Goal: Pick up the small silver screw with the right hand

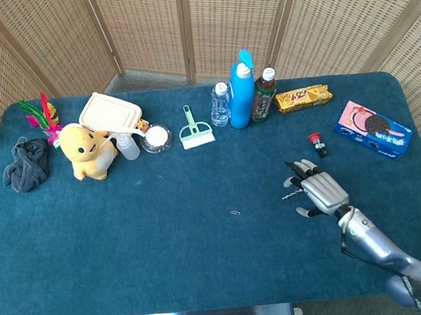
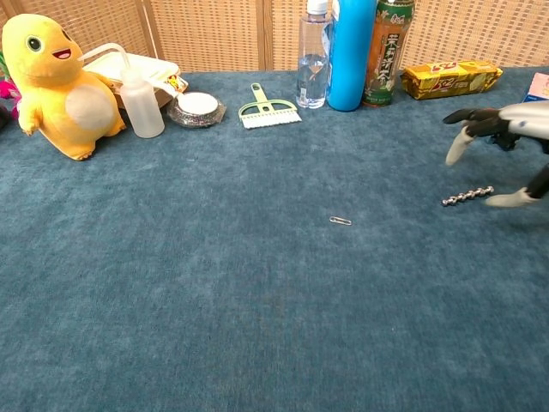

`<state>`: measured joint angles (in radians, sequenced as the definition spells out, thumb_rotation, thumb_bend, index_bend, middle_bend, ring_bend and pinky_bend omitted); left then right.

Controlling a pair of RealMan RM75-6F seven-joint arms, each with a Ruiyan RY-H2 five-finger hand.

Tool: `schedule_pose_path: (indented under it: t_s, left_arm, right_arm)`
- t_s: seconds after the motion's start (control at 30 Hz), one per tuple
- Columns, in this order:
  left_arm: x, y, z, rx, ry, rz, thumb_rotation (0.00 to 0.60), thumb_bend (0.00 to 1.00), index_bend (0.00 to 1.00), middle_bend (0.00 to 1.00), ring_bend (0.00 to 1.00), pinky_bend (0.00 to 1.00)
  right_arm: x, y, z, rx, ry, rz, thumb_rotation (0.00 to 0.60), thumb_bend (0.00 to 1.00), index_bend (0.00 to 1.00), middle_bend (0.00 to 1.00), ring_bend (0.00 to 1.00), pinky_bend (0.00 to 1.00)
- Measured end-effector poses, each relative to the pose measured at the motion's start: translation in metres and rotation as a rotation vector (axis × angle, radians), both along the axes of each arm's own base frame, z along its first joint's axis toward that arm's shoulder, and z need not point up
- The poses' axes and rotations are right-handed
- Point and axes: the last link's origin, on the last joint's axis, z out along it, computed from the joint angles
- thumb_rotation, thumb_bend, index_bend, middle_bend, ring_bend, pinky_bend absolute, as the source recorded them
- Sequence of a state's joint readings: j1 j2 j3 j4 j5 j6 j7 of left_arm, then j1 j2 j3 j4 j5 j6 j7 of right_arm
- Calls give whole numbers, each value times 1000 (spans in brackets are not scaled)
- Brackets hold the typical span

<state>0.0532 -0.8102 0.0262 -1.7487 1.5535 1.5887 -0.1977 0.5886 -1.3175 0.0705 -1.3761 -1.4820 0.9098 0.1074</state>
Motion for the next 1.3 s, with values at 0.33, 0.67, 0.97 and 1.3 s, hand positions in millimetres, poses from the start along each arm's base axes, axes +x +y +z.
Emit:
schedule_pose_path:
  t_s: [0.33, 0.67, 0.97, 1.3]
  left_arm:
    - [-1, 2, 0, -2, 1, 8, 600, 364, 0, 0, 0, 46]
    - [-1, 2, -1, -4, -1, 8, 600, 365, 0, 0, 0, 46]
    - [-2, 1, 2, 2, -6, 6, 600, 364, 0, 0, 0, 46]
    - [-1, 1, 1, -1, -5, 6, 600, 365, 0, 0, 0, 46]
  right_arm:
    - [1, -16, -19, -2, 73, 12, 600, 382, 368, 29, 0, 0]
    - [3, -20, -20, -5, 114, 21, 600, 384, 375, 32, 0, 0]
    - [-2, -19, -22, -8, 130, 18, 600, 384, 385, 32, 0, 0]
    - [-6, -19, -24, -8, 120, 15, 600, 385, 414, 33, 0, 0]
